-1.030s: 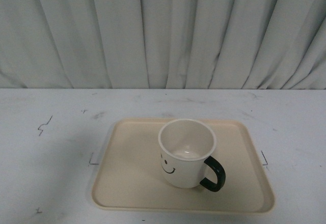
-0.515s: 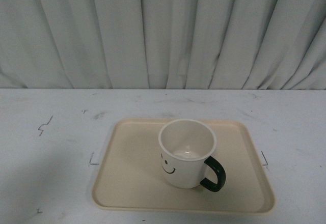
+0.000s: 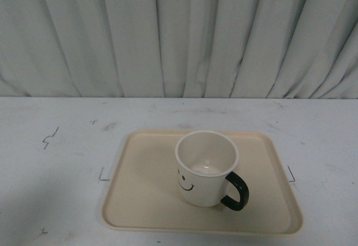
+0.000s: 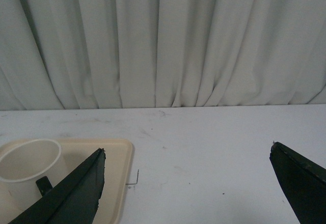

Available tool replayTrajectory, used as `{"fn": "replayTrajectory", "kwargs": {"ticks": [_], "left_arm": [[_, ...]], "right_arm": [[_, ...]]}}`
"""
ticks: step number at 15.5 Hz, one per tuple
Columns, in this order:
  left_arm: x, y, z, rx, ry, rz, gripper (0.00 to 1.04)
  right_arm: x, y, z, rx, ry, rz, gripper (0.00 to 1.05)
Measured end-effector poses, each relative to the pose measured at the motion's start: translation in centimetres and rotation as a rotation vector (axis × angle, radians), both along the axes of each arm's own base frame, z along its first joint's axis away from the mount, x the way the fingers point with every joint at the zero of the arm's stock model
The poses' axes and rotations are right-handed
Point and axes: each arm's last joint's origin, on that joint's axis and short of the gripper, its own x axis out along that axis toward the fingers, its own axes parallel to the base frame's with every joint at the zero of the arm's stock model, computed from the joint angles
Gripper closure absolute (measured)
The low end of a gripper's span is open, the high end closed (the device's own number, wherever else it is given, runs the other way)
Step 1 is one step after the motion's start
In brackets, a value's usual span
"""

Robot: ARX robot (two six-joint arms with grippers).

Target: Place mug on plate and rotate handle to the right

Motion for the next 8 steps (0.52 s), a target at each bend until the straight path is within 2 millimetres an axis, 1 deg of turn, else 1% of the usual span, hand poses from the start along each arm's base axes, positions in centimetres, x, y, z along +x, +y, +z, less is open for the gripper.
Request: {"fn": "replayTrajectory", "kwargs": {"ticks": [8], "left_arm": [[-1.4,0.0,0.2,0.0,-0.01,0.0,1.03]], "right_arm": [[0.0,0.0,0.0,0.0,0.0,0.0,0.06]]}}
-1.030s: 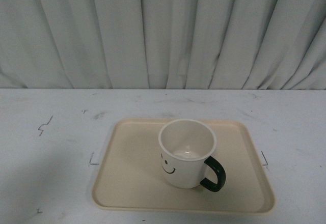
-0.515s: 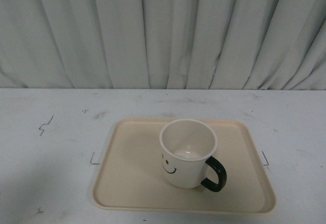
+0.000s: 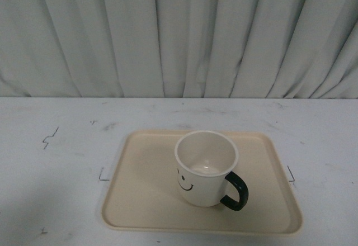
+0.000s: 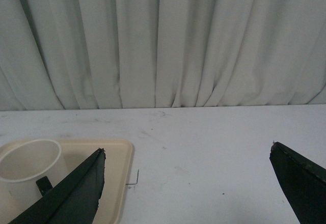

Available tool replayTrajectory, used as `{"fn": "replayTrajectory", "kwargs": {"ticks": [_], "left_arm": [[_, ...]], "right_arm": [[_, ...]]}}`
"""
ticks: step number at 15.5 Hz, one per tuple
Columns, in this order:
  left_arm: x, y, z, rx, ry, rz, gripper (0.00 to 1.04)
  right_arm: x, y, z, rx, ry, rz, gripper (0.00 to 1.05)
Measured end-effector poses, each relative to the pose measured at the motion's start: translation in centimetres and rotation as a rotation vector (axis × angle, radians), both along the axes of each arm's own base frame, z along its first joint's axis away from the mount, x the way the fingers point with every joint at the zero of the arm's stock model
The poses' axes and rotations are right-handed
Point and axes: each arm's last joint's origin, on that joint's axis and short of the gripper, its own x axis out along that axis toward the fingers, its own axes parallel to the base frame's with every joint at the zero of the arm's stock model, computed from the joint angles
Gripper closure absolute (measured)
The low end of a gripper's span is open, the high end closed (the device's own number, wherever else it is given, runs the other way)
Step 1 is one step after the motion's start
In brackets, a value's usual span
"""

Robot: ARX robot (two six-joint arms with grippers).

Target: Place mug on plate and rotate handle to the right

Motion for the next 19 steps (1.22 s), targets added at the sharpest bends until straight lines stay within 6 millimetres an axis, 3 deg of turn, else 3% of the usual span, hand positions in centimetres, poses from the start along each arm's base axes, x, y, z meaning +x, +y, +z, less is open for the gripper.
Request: {"fn": "replayTrajectory", "kwargs": {"ticks": [10,12,13,14,15,16,17,19], "left_arm": [[-1.6,0.0,-0.4,0.0,0.018,-0.001,1.03],[-1.6,0.0,-0.4,0.0,0.013,0.001,0.72],[-1.6,0.0,-0.4,0.0,0.012,-0.003,0.58],[-1.6,0.0,-0.4,0.0,0.013,-0.001,0.4],[-1.6,0.0,-0.4,0.0,0.013,-0.001,0.25],[-1.6,0.0,-0.4,0.0,0.014,-0.001,0.12],[-1.6,0.0,-0.4,0.0,0.013,-0.001,0.05],[-1.6,0.0,-0.4,0.0,0.014,-0.001,0.07]], "right_arm": [[0.0,0.0,0.0,0.0,-0.001,0.0,0.06],[0.0,0.0,-0.2,-0.025,0.087,0.066,0.06],[1.3,-0.1,0.4,-0.069,0.208,0.19,0.06],[3.9,0.7,2.8,-0.108,0.23,0.301,0.06],[6.7,1.3,4.6,-0.125,0.289,0.311,0.06],[9.8,2.3,5.1,-0.136,0.426,0.308,0.06],[12.2,3.3,4.5,-0.149,0.56,0.318,0.06],[17.8,6.1,3.2,-0.154,0.778,0.363,0.06]]}}
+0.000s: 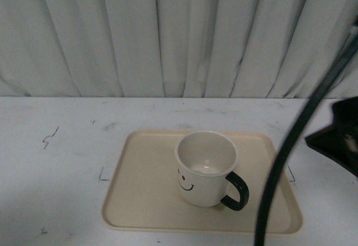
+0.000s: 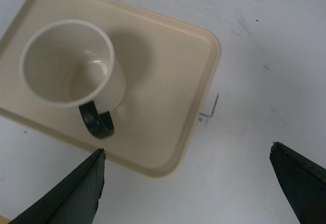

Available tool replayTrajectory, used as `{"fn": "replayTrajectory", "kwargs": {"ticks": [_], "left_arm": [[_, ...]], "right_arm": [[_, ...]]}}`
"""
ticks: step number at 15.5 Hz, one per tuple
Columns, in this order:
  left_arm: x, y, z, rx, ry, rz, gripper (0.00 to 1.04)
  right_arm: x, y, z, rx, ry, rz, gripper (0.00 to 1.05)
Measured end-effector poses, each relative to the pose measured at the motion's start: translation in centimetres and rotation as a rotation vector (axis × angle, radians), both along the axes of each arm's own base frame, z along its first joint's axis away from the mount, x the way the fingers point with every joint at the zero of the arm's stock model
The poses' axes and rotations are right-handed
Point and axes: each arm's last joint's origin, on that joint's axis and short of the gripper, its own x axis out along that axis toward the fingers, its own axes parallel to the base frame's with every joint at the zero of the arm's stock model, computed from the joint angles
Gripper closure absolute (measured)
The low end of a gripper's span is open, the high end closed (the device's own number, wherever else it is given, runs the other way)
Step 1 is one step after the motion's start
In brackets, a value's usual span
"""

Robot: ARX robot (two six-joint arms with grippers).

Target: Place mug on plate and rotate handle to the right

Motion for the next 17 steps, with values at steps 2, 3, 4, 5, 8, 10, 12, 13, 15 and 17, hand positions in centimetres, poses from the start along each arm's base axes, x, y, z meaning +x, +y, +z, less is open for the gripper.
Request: {"fn": "replayTrajectory", "kwargs": {"ticks": [2,3,4,5,8,10,12,13,15,17], "left_arm": [[0.0,0.0,0.0,0.0,0.0,0.0,0.07],[0.0,0.0,0.0,0.0,0.0,0.0,0.07],[0.0,0.0,0.0,0.0,-0.001,0.0,0.07],[0.0,0.0,0.0,0.0,-0.001,0.0,0.07],[0.0,0.0,0.0,0.0,-0.001,0.0,0.07],[0.0,0.0,0.0,0.0,-0.001,0.0,0.07],[0.0,0.0,0.0,0.0,-0.001,0.0,0.07],[0.0,0.0,0.0,0.0,-0.001,0.0,0.07],[0.0,0.0,0.0,0.0,-0.001,0.0,0.07],[0.0,0.0,0.0,0.0,0.0,0.0,0.07]], "right_arm": [[4.5,2.6,-0.6,0.019,0.033,0.004,0.06],[6.0,3.7,-1.6,0.025,0.075,-0.01,0.06],[7.3,4.7,-2.9,0.02,0.129,-0.028,0.06],[8.1,5.9,-4.1,0.022,0.183,-0.023,0.06],[9.7,9.4,-5.2,0.017,0.225,-0.002,0.06],[9.9,10.6,-5.8,0.012,0.278,-0.024,0.06],[9.8,10.8,-7.8,-0.039,0.347,-0.075,0.07],[9.9,10.8,-8.1,-0.049,0.348,-0.092,0.15],[10.2,10.9,-7.9,-0.037,0.337,-0.107,0.37],[10.4,11.0,-7.5,-0.031,0.342,-0.108,0.57]]}}
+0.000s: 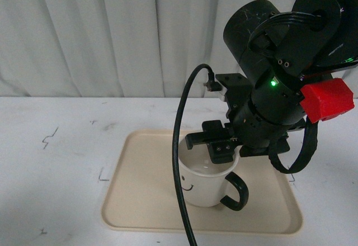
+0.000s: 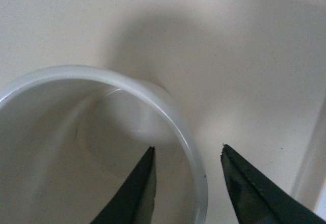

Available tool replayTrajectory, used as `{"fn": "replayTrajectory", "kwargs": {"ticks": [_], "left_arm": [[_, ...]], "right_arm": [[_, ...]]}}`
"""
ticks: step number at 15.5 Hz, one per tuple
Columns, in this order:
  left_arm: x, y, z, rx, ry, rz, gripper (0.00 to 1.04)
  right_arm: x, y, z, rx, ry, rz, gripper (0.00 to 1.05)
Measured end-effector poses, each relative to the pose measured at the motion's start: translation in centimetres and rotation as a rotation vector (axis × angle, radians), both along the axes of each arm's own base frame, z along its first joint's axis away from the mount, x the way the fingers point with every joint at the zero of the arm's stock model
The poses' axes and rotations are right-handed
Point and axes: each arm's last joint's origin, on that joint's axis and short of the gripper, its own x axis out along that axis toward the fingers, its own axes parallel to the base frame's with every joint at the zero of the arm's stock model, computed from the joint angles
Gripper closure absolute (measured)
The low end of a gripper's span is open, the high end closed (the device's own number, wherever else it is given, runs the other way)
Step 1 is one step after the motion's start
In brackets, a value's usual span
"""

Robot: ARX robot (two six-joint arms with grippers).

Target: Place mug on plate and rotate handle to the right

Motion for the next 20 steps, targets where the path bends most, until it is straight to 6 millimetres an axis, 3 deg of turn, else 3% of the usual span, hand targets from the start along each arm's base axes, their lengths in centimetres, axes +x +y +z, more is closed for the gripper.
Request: {"fn": "replayTrajectory", "kwargs": {"ticks": [3,5,9,13,15,18,20], "left_arm": [[0.0,0.0,0.0,0.0,0.0,0.0,0.07],[0.0,0.0,0.0,0.0,0.0,0.0,0.07],[0.0,0.0,0.0,0.0,-0.001,0.0,0.07],[0.0,0.0,0.0,0.0,0.0,0.0,0.07],[0.0,0.0,0.0,0.0,0.0,0.0,0.07],[0.0,0.0,0.0,0.0,0.0,0.0,0.07],[0.0,0.0,0.0,0.0,0.0,0.0,0.07]], "right_arm": [[0.3,-0.4,0.7,-0.001,0.041,0.029,0.9],[1.4,-1.2,2.2,-0.039,0.027,0.08,1.02],[3.9,-3.1,5.3,-0.181,-0.066,0.344,1.02],[4.0,-3.2,4.0,-0.268,-0.015,0.778,1.02],[4.1,-2.5,3.1,-0.219,0.004,0.903,1.02],[4.5,-0.2,3.2,-0.146,-0.034,0.956,1.02],[4.5,1.3,1.9,-0.105,-0.013,0.98,1.02]]}}
